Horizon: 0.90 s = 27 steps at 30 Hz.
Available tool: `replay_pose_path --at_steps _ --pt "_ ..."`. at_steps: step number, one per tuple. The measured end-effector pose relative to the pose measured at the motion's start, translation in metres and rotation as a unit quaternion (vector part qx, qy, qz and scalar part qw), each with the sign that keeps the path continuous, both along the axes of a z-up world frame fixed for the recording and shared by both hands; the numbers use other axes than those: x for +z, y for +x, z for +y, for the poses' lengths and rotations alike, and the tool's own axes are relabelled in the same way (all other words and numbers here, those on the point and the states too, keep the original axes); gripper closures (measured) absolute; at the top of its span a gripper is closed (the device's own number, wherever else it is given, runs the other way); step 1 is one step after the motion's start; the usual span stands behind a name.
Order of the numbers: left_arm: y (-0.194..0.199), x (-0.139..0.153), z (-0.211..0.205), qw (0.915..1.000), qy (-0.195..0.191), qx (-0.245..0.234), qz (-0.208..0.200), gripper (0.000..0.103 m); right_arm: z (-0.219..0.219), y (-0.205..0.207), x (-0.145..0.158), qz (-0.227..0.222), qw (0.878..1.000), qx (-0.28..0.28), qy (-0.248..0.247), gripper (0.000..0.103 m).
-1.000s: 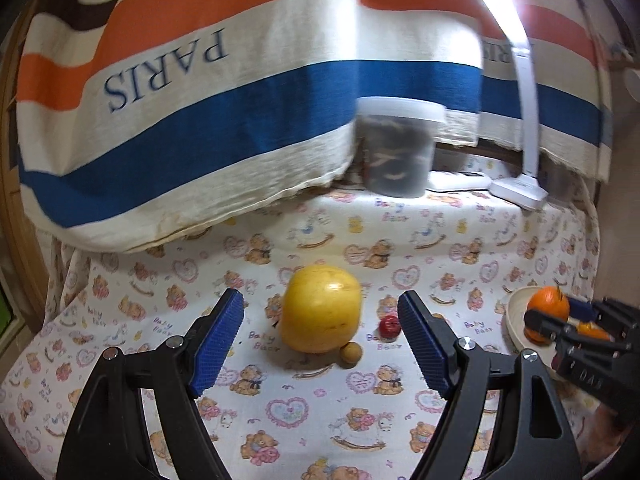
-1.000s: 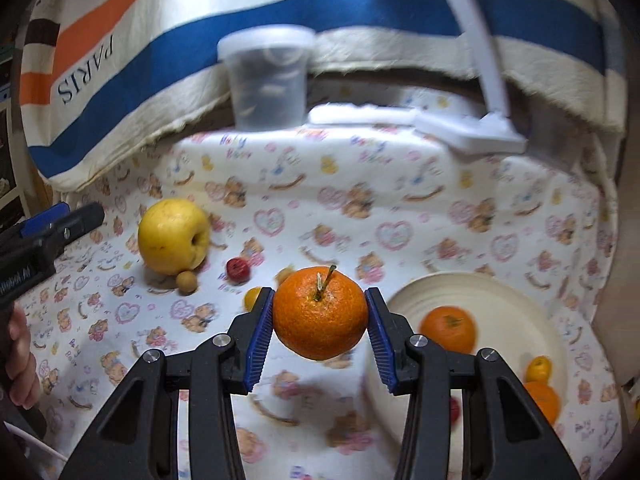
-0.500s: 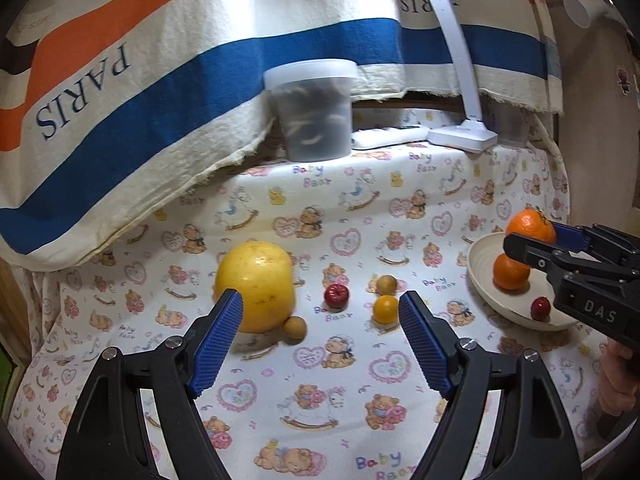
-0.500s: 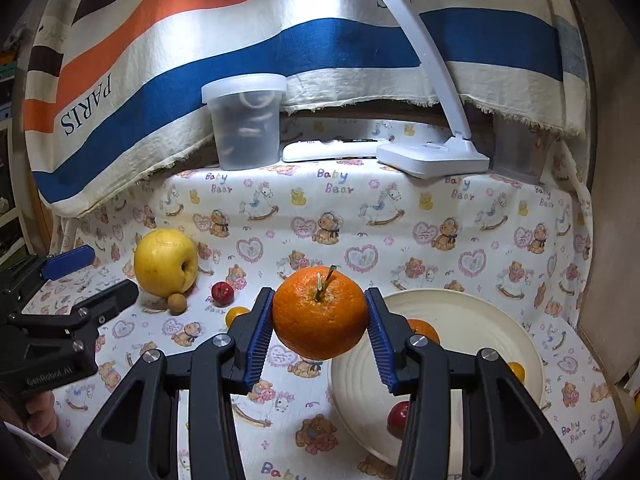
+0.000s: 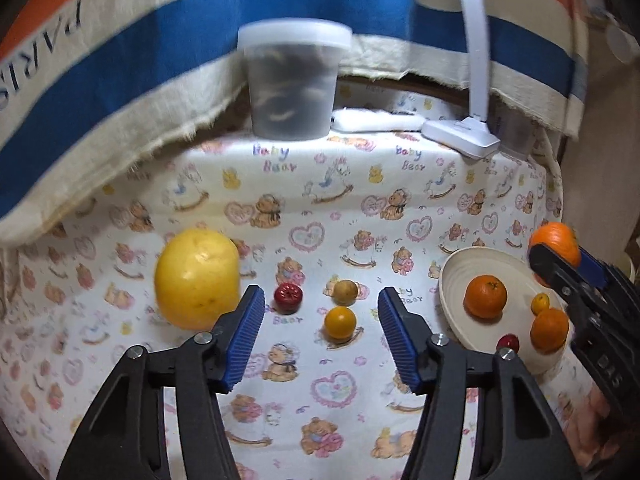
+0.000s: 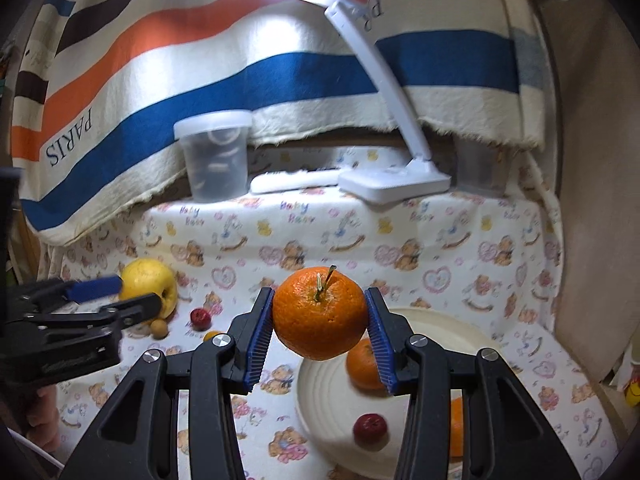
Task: Organize fruits
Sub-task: 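Grasp and lift the small orange fruit with the left tool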
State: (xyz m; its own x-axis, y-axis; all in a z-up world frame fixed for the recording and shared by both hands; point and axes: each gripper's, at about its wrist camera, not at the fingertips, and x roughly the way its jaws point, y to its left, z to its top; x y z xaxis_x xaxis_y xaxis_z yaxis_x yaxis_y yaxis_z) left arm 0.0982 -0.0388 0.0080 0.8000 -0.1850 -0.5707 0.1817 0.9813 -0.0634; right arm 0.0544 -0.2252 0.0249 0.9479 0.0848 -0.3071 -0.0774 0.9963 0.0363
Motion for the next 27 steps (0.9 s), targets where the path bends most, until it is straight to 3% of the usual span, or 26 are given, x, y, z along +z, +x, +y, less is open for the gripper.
replay_pose_path --at_steps 4,6,10,13,16,20,25,27 --pt "0.025 -0.017 -0.003 0.9948 -0.045 -0.019 0.089 0.056 -0.006 0.002 0.002 0.002 1.0 -0.008 0.007 0.056" --pt "0.031 -0.024 -0.008 0.9925 -0.045 -0.018 0.112 0.058 -0.007 0.003 0.003 0.005 1.0 -0.011 0.007 0.056" --pt "0.041 -0.034 -0.02 0.9939 -0.013 -0.008 0.109 0.062 -0.01 0.004 0.007 0.003 1.0 -0.02 0.01 0.056" --pt "0.054 -0.046 -0.022 0.99 -0.018 0.016 0.139 0.064 -0.016 0.006 0.009 0.01 0.999 -0.025 0.024 0.056" --pt "0.063 -0.053 -0.028 0.9877 0.007 0.041 0.151 0.072 -0.018 0.007 0.008 0.017 0.999 -0.028 0.024 0.056" --pt "0.063 -0.052 -0.031 0.9883 0.0 0.038 0.148 0.072 -0.019 0.009 0.008 0.022 0.999 -0.016 0.027 0.056" --pt "0.07 -0.062 -0.047 0.9853 0.028 0.044 0.163 0.073 -0.021 0.009 0.01 0.026 0.999 -0.013 0.028 0.056" --pt "0.072 -0.066 -0.046 0.9843 0.012 0.054 0.168 0.076 -0.023 0.008 0.011 0.028 0.999 -0.015 0.034 0.056"
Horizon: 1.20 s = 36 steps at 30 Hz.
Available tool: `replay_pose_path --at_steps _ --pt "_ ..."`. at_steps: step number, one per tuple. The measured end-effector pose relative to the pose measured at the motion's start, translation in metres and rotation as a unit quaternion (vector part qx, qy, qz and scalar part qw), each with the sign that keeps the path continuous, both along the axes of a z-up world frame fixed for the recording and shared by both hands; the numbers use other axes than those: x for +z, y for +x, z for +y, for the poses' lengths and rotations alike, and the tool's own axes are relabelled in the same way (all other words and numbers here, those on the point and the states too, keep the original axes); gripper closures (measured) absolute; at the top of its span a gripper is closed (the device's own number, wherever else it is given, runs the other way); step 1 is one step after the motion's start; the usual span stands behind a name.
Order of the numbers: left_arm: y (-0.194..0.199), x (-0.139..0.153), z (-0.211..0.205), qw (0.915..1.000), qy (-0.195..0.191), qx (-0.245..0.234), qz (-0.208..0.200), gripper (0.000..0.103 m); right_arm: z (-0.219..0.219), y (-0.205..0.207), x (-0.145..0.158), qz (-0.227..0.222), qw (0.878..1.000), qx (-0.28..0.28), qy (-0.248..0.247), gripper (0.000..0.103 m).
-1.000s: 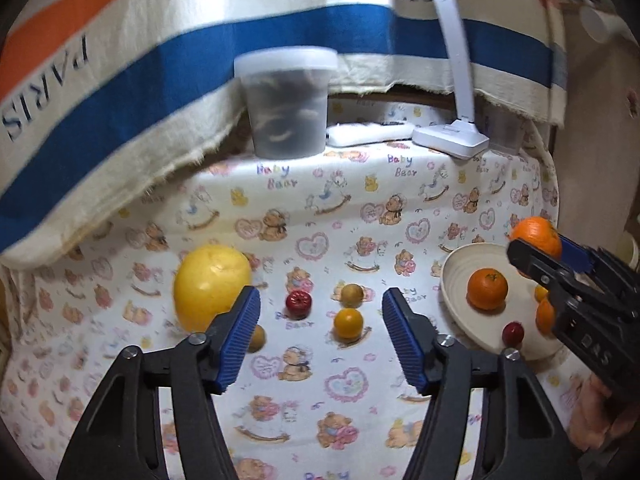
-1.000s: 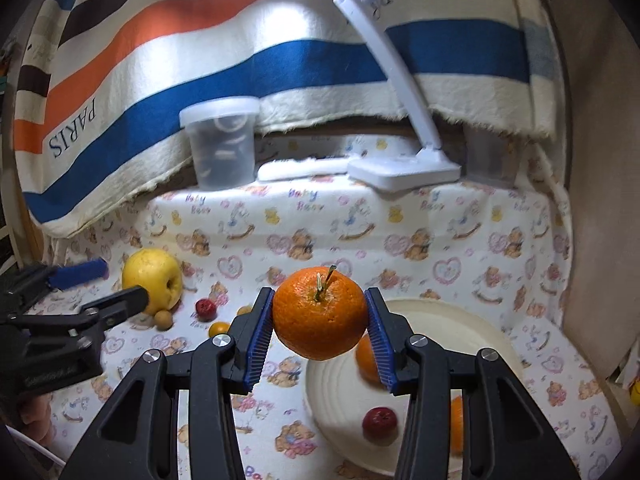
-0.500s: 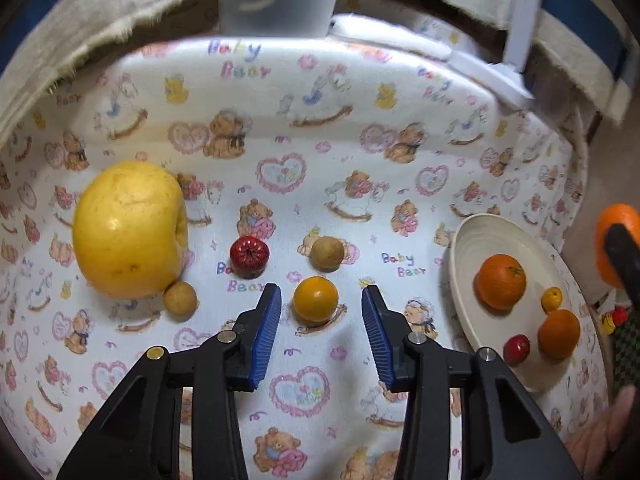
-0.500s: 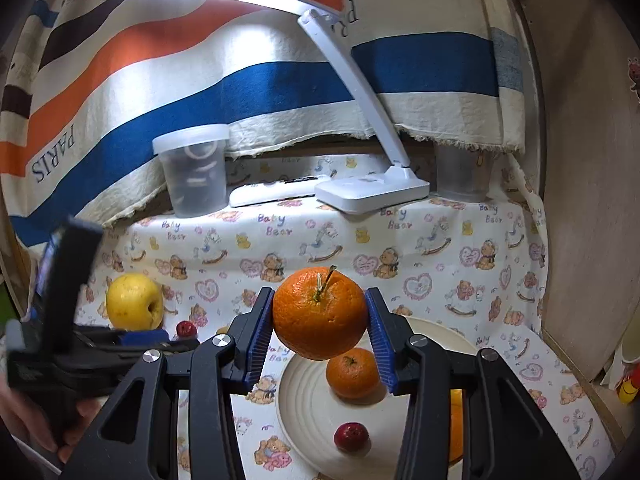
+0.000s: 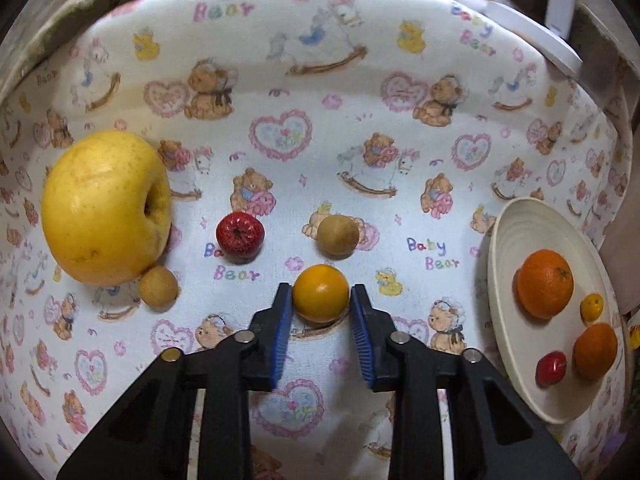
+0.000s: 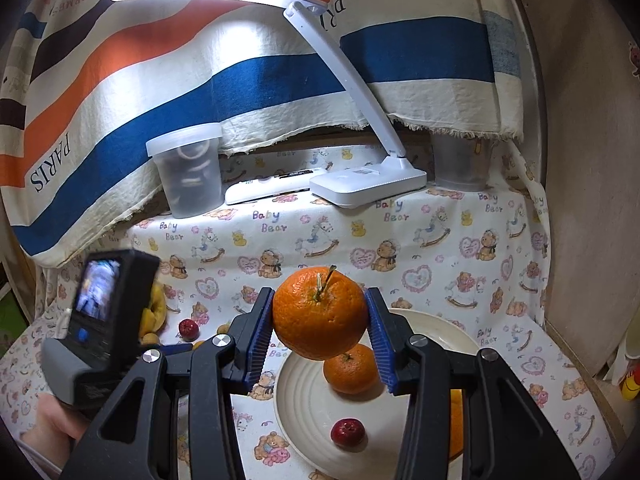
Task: Organize fruits
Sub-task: 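Grasp and lift the small orange fruit with the left tool, then lower the mandarin and small orange fruit onto the white plate and open both tools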
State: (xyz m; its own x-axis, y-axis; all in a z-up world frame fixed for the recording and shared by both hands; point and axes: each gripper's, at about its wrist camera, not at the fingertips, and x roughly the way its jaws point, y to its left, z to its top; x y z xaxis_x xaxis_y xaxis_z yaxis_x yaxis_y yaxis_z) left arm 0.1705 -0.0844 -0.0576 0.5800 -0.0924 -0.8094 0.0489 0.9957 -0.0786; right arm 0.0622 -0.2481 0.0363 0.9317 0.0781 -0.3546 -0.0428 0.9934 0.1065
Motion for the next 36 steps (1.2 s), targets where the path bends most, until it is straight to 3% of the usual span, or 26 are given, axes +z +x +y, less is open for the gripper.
replay_pose_path --at_steps 3,7,11,16,24,32,36 --pt "-0.006 0.005 0.008 0.9992 -0.032 0.015 -0.018 0.076 -0.005 -0.005 0.007 -0.004 1.0 0.002 0.007 0.056" --pt "-0.029 0.028 0.004 0.9981 -0.012 -0.01 -0.06 0.076 -0.015 -0.009 0.019 -0.007 1.0 0.0 0.004 0.056" --pt "-0.055 0.057 -0.01 0.9954 -0.012 -0.035 -0.088 0.076 -0.035 -0.005 0.027 0.024 0.999 0.015 0.033 0.056" --pt "-0.07 0.074 -0.028 0.995 -0.008 -0.062 -0.078 0.076 -0.068 0.004 0.024 0.071 0.994 0.02 0.084 0.056" --pt "-0.073 0.057 -0.071 0.9921 -0.009 -0.115 -0.049 0.076 -0.083 0.027 0.005 0.155 0.986 -0.007 0.065 0.056" --pt "-0.063 0.037 -0.089 0.992 -0.014 -0.123 -0.025 0.076 -0.093 0.045 -0.018 0.21 0.975 -0.004 0.07 0.056" --pt "-0.056 0.029 -0.088 0.9914 -0.034 -0.125 -0.018 0.076 -0.102 0.055 -0.029 0.225 0.971 -0.003 0.076 0.056"
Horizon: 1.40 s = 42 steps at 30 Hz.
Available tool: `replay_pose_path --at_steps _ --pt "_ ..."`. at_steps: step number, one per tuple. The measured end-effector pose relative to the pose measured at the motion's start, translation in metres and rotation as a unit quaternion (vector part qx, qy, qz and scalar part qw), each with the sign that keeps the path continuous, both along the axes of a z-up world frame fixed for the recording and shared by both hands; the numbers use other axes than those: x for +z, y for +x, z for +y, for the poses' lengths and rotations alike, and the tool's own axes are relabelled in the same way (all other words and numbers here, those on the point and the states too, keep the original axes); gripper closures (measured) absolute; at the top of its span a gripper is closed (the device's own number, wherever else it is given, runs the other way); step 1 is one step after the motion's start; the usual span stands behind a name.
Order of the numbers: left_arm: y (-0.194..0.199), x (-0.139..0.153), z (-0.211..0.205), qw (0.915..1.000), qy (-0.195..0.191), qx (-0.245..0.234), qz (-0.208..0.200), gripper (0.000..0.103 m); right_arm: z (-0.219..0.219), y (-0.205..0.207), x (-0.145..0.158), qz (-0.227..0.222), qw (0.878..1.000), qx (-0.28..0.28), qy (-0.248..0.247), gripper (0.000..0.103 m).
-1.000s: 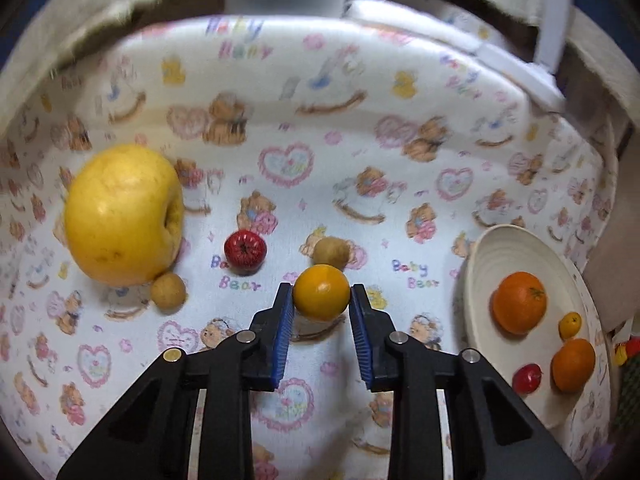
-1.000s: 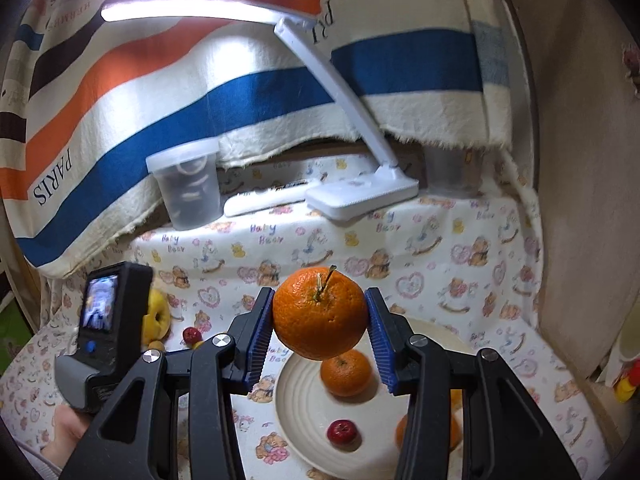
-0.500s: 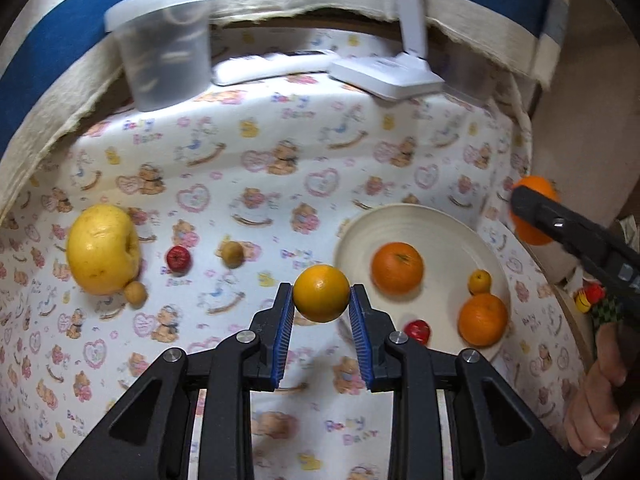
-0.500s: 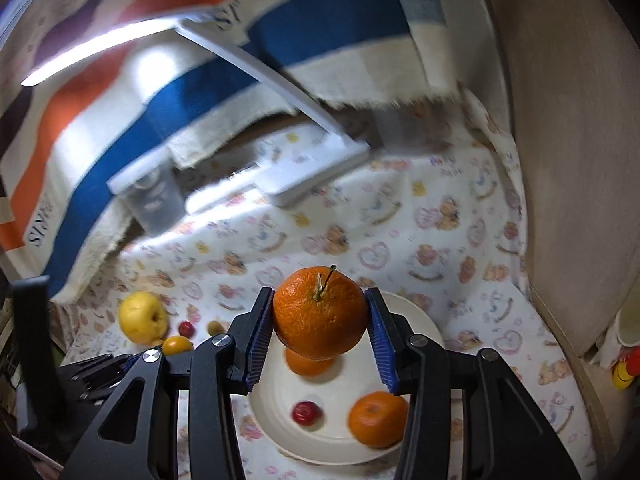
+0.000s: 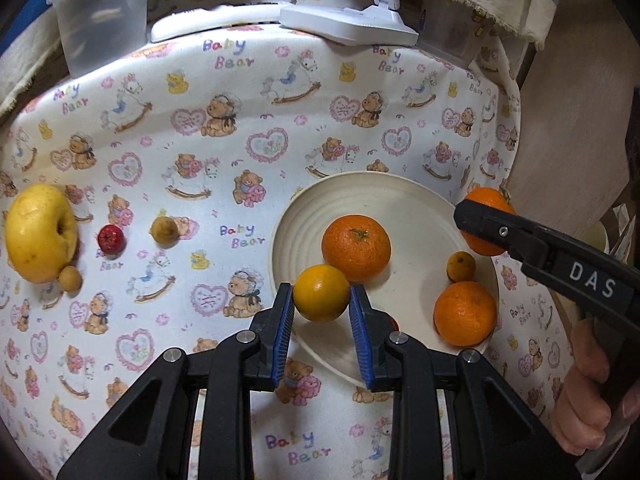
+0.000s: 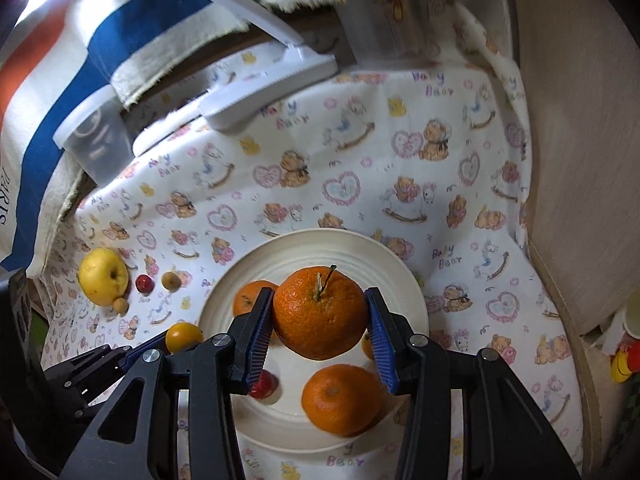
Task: Organize fruits
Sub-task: 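Lower the mandarin and small orange fruit onto the white plate and open both tools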
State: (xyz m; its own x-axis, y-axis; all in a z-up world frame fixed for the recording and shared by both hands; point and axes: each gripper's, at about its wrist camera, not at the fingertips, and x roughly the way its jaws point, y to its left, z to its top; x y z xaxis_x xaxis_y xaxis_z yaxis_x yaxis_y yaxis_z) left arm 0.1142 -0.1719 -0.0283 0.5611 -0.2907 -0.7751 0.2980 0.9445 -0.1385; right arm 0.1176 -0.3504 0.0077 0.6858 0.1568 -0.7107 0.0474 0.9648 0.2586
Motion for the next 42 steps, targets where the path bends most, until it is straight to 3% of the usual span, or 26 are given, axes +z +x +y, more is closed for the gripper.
replay_pose_path --at_steps 8,36,42 --pt "0.008 -0.015 -0.007 0.9999 0.004 -0.004 0.011 0.076 -0.018 0.007 -0.007 0.006 1.0 -0.008 0.012 0.056" --pt "0.008 -0.014 -0.009 0.9998 0.011 -0.018 -0.006 0.076 -0.023 0.024 -0.033 0.035 0.999 -0.041 -0.011 0.056" --pt "0.008 -0.014 -0.009 0.9997 0.012 -0.021 -0.008 0.069 -0.022 0.022 -0.03 0.031 0.999 -0.039 -0.014 0.056"
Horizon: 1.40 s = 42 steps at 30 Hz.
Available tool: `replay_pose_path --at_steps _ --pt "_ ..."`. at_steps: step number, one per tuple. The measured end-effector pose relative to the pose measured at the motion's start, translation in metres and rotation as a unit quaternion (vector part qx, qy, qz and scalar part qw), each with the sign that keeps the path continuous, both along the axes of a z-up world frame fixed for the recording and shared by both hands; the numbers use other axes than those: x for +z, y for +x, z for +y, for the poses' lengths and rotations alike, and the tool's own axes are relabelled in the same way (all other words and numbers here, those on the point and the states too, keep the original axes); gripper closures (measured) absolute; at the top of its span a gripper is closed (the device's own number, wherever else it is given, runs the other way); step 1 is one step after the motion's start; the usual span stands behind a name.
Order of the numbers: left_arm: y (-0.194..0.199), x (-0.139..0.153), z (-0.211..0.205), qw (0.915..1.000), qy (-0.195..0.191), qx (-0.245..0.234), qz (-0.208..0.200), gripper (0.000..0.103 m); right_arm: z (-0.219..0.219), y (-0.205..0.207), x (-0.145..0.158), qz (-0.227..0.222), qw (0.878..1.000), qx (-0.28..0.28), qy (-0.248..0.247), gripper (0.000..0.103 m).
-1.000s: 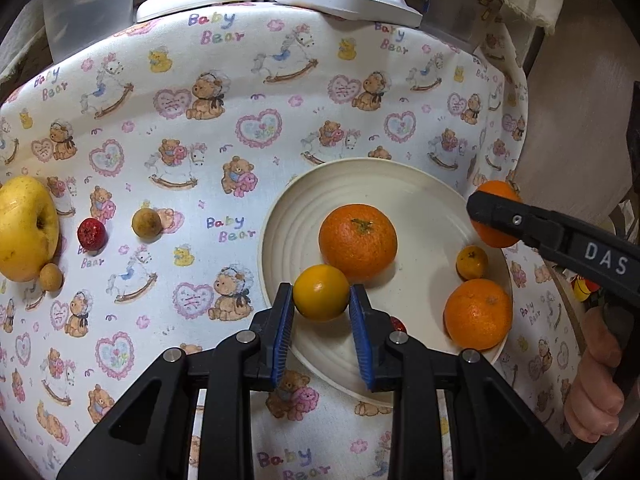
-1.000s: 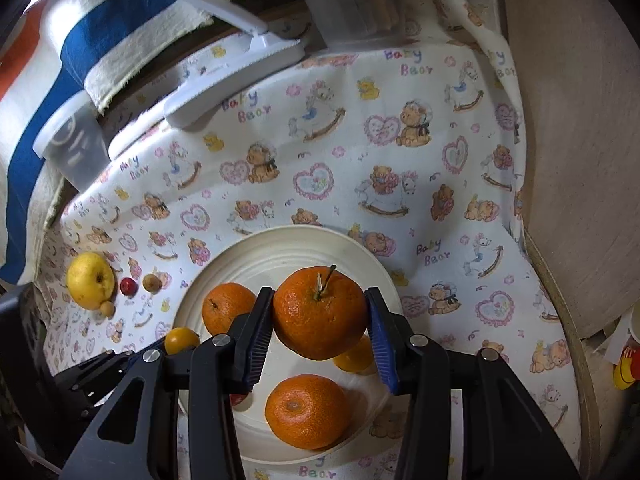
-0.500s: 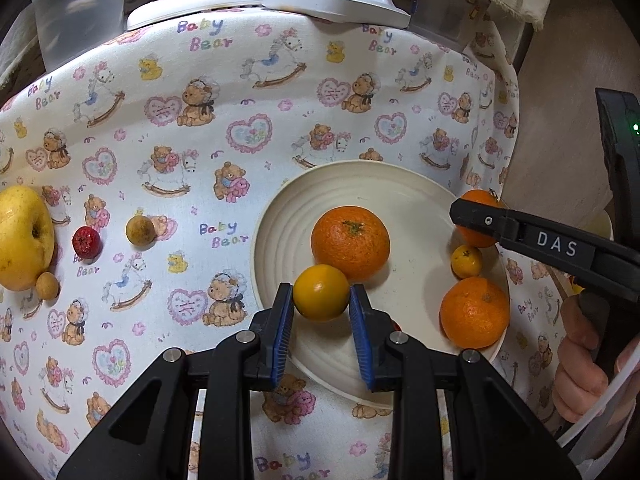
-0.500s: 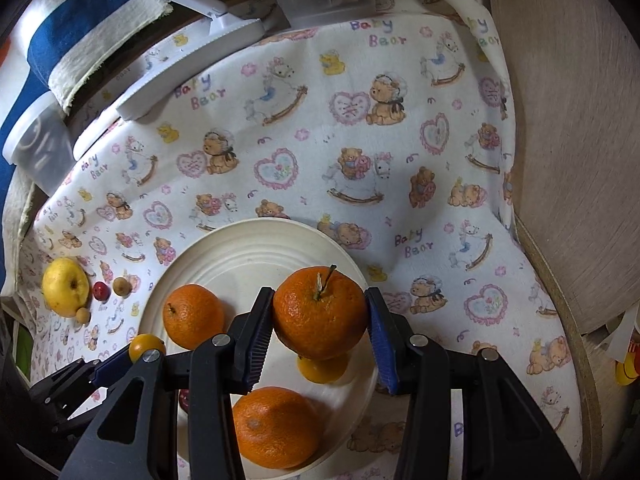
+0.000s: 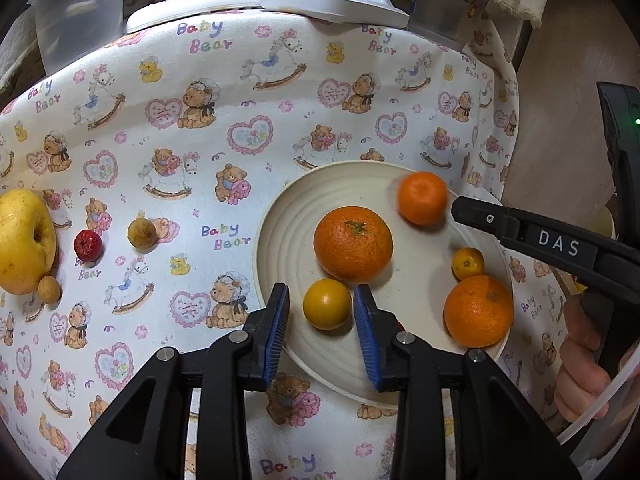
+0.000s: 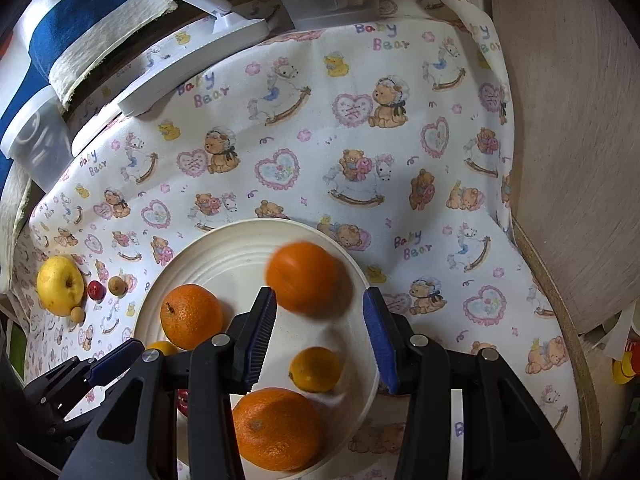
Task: Organize fruits
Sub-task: 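Lower the mandarin and small orange fruit onto the white plate and open both tools, then withdraw both open tools from the plate toward the remaining fruit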
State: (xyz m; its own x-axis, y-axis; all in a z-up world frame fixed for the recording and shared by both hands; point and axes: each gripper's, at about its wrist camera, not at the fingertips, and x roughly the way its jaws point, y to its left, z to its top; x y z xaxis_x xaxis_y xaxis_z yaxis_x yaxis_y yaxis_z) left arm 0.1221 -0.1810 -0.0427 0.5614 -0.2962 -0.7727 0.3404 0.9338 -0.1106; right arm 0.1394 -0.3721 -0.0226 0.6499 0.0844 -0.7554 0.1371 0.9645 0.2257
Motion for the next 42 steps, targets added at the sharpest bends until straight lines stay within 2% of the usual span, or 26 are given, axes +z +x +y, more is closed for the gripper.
replay_pose_path --at_steps 7,12,14,16,22,24,29,31,33,35,38,40,42 --pt "-0.007 0.017 0.005 0.9996 -0.002 0.002 -0.026 0.052 -0.002 -0.009 0.013 -0.019 1.0 0.0 0.004 0.056" --pt "-0.014 0.041 0.02 0.9984 -0.017 0.017 -0.05 0.046 0.009 -0.022 0.031 -0.055 0.998 0.012 -0.001 0.053" --pt "-0.019 0.054 0.028 0.9973 -0.016 0.024 -0.068 0.045 0.016 -0.029 0.041 -0.073 0.997 0.023 -0.006 0.052" --pt "-0.027 0.069 0.039 0.995 -0.011 0.032 -0.094 0.04 0.025 -0.037 0.052 -0.098 0.995 0.031 -0.016 0.047" --pt "-0.053 0.101 0.068 0.9837 0.0 0.053 -0.172 0.025 0.042 -0.046 0.06 -0.133 0.989 0.048 -0.03 0.046" --pt "-0.062 0.108 0.078 0.9797 0.0 0.056 -0.192 0.023 0.045 -0.048 0.061 -0.14 0.988 0.05 -0.027 0.045" --pt "-0.077 0.113 0.094 0.9685 0.022 0.069 -0.238 0.009 0.051 -0.055 0.065 -0.164 0.985 0.048 -0.027 0.041" --pt "-0.084 0.111 0.1 0.9629 0.035 0.074 -0.257 0.005 0.053 -0.058 0.067 -0.175 0.983 0.045 -0.024 0.037" --pt "-0.09 0.109 0.108 0.9567 0.035 0.082 -0.277 0.003 0.055 -0.06 0.068 -0.183 0.982 0.043 -0.024 0.037" --pt "-0.091 0.106 0.112 0.9546 0.035 0.086 -0.283 0.002 0.058 -0.061 0.07 -0.187 0.981 0.044 -0.024 0.036" --pt "-0.088 0.103 0.113 0.9574 0.039 0.081 -0.274 0.002 0.06 -0.064 0.071 -0.196 0.979 0.042 -0.025 0.036" --pt "-0.084 0.101 0.119 0.9629 0.021 0.074 -0.259 0.002 0.06 -0.064 0.071 -0.196 0.979 0.042 -0.026 0.035" --pt "-0.082 0.1 0.125 0.9642 0.014 0.082 -0.252 0.002 0.06 -0.065 0.071 -0.195 0.98 0.04 -0.028 0.035"
